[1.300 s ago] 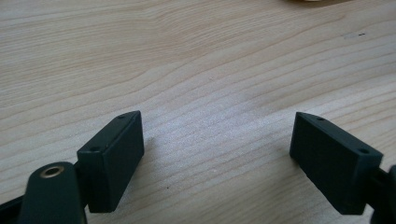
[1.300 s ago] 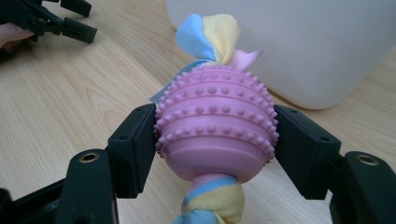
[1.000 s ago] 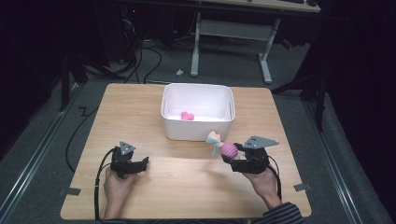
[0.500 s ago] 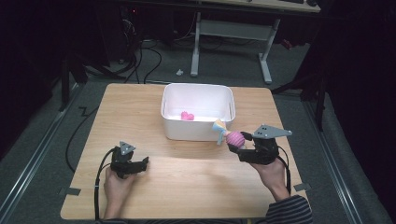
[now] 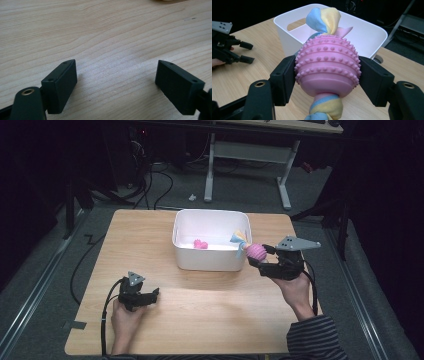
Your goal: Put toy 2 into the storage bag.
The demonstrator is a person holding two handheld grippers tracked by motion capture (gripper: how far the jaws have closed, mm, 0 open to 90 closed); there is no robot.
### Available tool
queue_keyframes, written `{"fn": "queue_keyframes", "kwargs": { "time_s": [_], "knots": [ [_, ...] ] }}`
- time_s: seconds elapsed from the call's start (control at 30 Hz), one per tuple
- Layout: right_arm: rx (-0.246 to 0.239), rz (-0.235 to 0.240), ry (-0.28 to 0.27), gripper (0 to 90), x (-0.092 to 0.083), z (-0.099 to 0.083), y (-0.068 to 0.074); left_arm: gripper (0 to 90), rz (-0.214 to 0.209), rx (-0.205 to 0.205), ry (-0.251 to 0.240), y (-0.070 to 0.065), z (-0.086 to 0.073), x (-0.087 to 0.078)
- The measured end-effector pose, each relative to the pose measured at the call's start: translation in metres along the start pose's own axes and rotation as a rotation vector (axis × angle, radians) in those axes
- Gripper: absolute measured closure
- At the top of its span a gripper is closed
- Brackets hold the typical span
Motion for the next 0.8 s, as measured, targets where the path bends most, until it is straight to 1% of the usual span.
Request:
{"fn": "queue_keyframes", "kwargs": {
  "time_s": [0.17, 0.37, 0.73, 0.8],
  "knots": [
    [-0.009, -0.006, -0.009, 34.0, 0.003, 0.012, -0.004, 17.9, 0.0, 0.0, 0.0, 0.0, 0.0, 0.0],
    [0.005, -0.005, -0.009, 34.0, 0.009, 0.022, -0.01, 17.9, 0.0, 0.0, 0.0, 0.0, 0.0, 0.0],
    [0.003, -0.017, 0.021, 34.0, 0.024, 0.035, -0.017, 17.9, 0.0, 0.0, 0.0, 0.0, 0.0, 0.0],
    [0.009, -0.021, 0.029, 34.0, 0.028, 0.037, -0.018, 17.9, 0.0, 0.0, 0.0, 0.0, 0.0, 0.0]
  ]
}}
Point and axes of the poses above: each handheld gripper's, and its own axes: x roughly forward along the jaws, z roughly out of its top, y roughly to its left, the point moved 3 cm from there along x, roughly forward along the jaws, and after that the axes turned 5 degrees about x, right-handed, at the moved point
